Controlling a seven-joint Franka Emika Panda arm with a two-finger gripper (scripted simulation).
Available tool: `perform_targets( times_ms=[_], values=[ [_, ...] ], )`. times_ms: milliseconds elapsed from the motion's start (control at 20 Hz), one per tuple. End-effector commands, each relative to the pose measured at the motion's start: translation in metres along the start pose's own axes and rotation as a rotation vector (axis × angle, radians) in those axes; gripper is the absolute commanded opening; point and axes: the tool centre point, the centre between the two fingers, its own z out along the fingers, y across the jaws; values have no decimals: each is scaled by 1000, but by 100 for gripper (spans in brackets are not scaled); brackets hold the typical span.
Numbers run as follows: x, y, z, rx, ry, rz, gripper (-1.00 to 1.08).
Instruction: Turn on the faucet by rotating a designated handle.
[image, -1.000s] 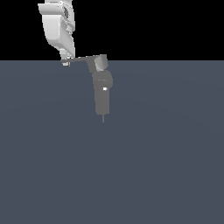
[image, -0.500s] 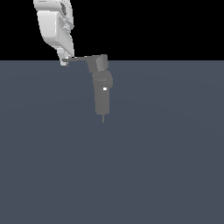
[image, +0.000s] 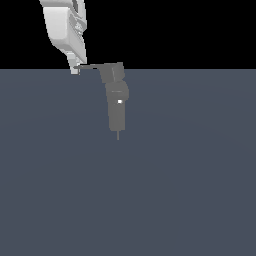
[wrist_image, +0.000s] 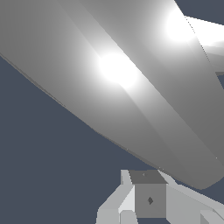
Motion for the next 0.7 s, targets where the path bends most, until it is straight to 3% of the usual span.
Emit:
perform_targets(
  times_ms=[0,650],
  values=[
    [11,7,-2,-1,1,9,-100],
    [41,42,-3,1,0,7,-100]
  ],
)
